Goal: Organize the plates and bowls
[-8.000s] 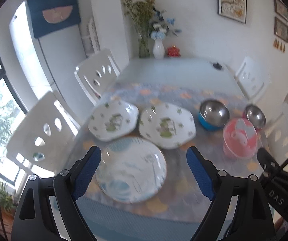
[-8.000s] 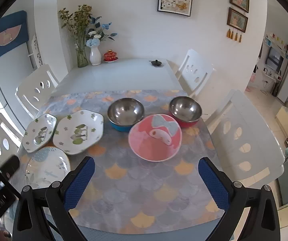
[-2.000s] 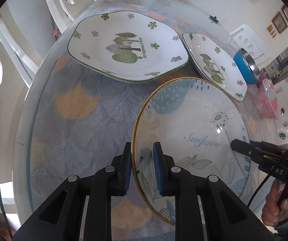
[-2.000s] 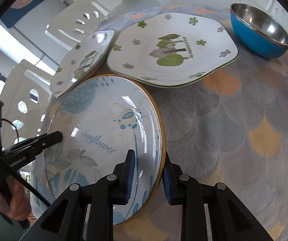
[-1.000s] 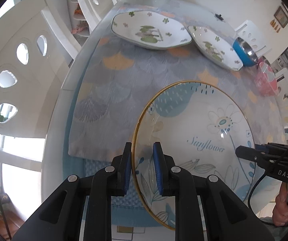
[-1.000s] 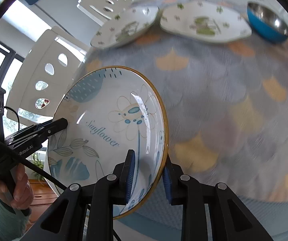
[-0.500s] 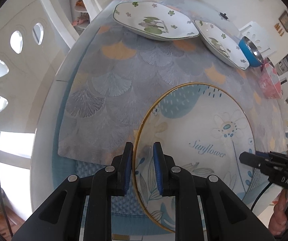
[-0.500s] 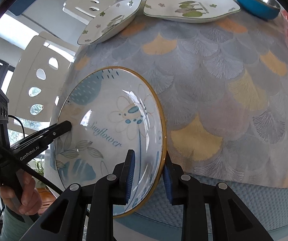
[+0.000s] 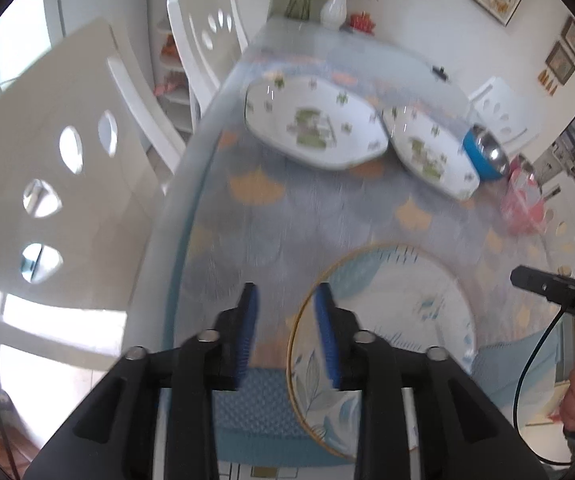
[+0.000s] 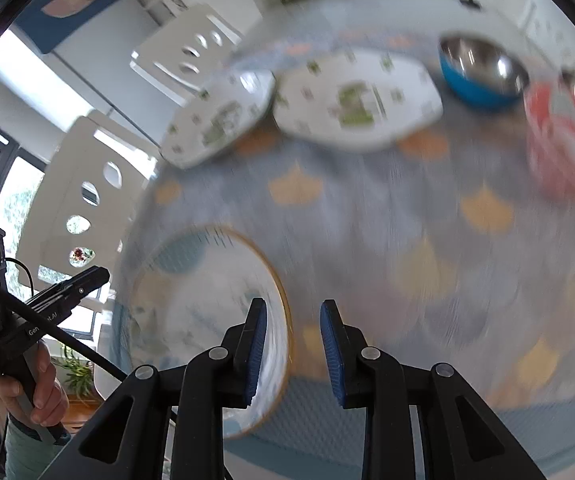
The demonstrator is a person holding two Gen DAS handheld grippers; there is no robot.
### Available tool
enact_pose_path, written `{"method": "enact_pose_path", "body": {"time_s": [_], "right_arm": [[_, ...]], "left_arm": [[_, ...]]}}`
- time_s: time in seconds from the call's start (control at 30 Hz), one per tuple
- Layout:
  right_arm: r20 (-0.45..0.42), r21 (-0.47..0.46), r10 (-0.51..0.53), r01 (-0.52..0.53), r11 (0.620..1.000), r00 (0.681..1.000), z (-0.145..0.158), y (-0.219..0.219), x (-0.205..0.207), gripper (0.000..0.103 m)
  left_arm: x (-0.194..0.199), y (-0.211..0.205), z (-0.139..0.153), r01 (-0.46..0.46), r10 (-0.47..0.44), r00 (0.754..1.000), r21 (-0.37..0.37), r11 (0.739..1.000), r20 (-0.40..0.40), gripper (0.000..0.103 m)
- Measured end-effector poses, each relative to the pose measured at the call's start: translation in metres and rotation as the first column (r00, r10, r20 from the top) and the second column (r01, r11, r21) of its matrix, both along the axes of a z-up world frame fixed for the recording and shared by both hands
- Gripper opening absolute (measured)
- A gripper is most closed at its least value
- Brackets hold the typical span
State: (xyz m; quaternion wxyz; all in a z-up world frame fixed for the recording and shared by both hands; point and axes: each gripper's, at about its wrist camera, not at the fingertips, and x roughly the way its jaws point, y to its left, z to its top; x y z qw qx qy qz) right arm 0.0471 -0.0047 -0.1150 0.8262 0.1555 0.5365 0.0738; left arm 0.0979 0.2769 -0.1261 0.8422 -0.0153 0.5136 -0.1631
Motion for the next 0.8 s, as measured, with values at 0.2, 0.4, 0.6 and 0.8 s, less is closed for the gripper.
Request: {"method": "enact_pose_path", "body": {"time_s": [0.2,0.4,0.6,0.8], "right_arm": [[0.207,0.017,0.038,-0.043,0.999,0.978,0.073,0.011,0.036,0.034],[0.397,0.082,-0.017,-0.017,0.997,0.918,0.117,0.02,0.055,0.078],[0.27,0.095,-0.106,0.084,0.992,0.957,0.082,0.024,0.097,0.078],[0.111,0.089,-0.147,0.137,0.987,0.983,0.025,0.029,0.126,0.062]], "left_arm": [[0.025,0.004,0.062,-0.009,0.022,0.988,-0.087,0.996,0.153,0.03],[0.053,0.015,0.105,-0.029,0.078,0.962,-0.185,0.982,0.261,0.068],[0.101,0.004,0.089,-0.026,0.068,0.972,-0.183,0.983,0.226,0.068],[0.162,-0.024,0.021,-0.063,0.066,0.996,-0.051,0.997,0.054,0.066]]}}
